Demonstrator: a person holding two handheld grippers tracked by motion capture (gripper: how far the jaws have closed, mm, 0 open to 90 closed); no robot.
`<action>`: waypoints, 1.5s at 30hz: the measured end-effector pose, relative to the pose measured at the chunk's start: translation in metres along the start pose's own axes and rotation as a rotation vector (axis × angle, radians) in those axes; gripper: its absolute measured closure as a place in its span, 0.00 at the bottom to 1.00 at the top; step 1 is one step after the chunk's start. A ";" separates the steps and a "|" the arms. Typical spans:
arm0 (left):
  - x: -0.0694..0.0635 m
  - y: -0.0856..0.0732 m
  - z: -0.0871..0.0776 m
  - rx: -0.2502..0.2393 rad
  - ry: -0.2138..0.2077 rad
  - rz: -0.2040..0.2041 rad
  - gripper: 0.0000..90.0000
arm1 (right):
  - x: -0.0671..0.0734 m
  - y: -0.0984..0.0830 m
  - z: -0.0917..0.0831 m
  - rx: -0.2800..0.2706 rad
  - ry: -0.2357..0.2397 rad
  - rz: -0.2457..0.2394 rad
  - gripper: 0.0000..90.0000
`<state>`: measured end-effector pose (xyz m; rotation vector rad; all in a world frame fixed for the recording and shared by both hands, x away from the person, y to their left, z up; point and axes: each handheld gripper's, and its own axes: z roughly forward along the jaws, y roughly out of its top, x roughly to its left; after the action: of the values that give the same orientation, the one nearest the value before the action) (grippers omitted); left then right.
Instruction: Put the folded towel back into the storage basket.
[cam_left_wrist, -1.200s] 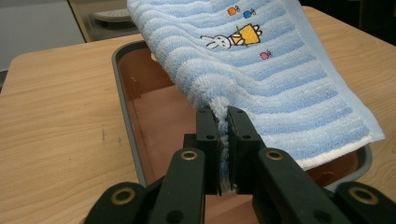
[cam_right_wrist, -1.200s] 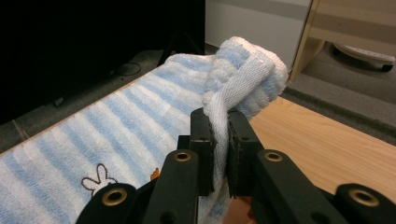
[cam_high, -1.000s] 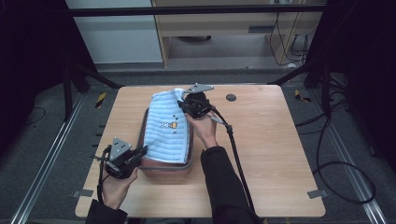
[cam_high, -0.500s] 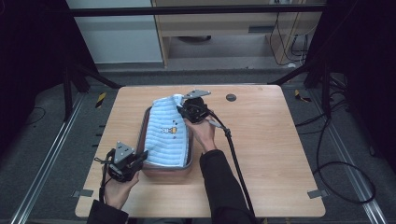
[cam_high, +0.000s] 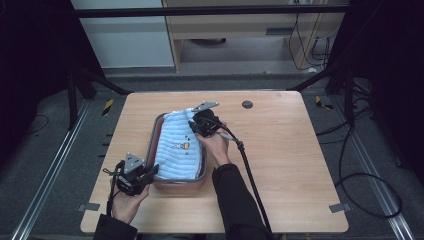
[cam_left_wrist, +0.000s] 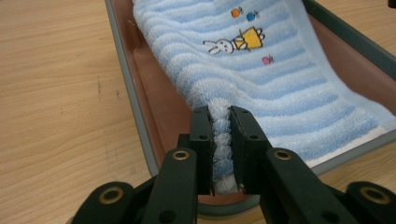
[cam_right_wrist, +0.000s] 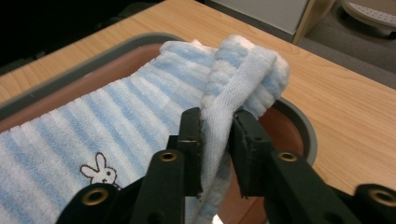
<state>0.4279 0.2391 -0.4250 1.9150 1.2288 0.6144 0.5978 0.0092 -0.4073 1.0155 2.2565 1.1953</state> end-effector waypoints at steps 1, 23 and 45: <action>0.000 0.000 0.000 -0.001 0.003 -0.002 0.87 | 0.001 -0.001 0.001 0.008 -0.006 -0.006 0.80; 0.009 0.013 -0.017 -0.139 0.008 0.008 0.63 | -0.032 -0.003 -0.094 -0.170 -0.095 0.022 0.50; 0.051 0.007 -0.025 -0.191 0.022 -0.039 0.43 | -0.104 -0.122 -0.195 -0.237 -0.185 0.199 0.33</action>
<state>0.4355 0.2924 -0.4048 1.7266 1.1748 0.7073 0.4944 -0.2207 -0.3989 1.2209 1.8570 1.3511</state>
